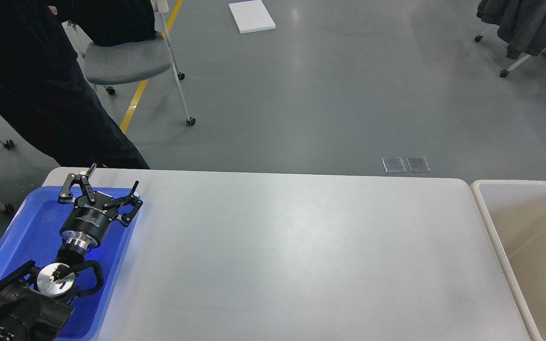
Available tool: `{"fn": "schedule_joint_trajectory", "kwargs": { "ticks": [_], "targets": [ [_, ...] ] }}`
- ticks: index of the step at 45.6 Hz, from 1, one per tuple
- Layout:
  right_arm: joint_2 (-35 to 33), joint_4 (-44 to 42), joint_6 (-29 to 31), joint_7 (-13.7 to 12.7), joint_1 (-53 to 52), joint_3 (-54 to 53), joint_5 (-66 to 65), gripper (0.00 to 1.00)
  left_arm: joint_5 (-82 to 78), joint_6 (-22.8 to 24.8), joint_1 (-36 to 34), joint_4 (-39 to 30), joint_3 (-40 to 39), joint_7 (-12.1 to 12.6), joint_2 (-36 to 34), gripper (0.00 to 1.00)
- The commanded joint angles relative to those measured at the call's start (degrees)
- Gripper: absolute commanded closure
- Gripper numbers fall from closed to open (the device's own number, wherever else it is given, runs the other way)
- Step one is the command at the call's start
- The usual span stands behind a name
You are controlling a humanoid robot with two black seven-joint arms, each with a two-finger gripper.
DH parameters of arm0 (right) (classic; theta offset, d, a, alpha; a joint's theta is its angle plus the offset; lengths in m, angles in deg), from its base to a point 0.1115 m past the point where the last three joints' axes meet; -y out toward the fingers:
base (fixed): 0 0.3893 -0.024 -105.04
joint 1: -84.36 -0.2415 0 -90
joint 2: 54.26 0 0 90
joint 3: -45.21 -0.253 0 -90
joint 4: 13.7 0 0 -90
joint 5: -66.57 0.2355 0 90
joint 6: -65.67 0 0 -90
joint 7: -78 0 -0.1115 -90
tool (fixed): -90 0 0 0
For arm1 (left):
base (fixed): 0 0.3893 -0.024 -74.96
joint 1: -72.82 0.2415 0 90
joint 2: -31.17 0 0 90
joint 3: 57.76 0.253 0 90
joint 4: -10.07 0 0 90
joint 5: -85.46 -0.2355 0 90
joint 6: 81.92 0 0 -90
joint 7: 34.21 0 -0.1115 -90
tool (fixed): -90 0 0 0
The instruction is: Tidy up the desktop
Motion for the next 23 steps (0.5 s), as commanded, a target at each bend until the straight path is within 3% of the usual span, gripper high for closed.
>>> {"fn": "schedule_joint_trajectory", "kwargs": {
  "ticks": [1,13,23],
  "targets": [
    [0.19,0.11,0.32,0.04,2.17,0.23,1.62,0.00,0.00,0.00,0.00,0.00,0.00,0.00,-0.01,0.00],
    [0.19,0.11,0.32,0.04,1.29,7.70,0.83,0.00,0.00,0.00,0.00,0.00,0.08,0.00,0.08,0.00],
    [0.19,2.04,2.25,0.13,-2.14,7.09,1.62,0.00,0.00,0.00,0.00,0.00,0.08,0.00,0.08,0.00]
  ]
}}
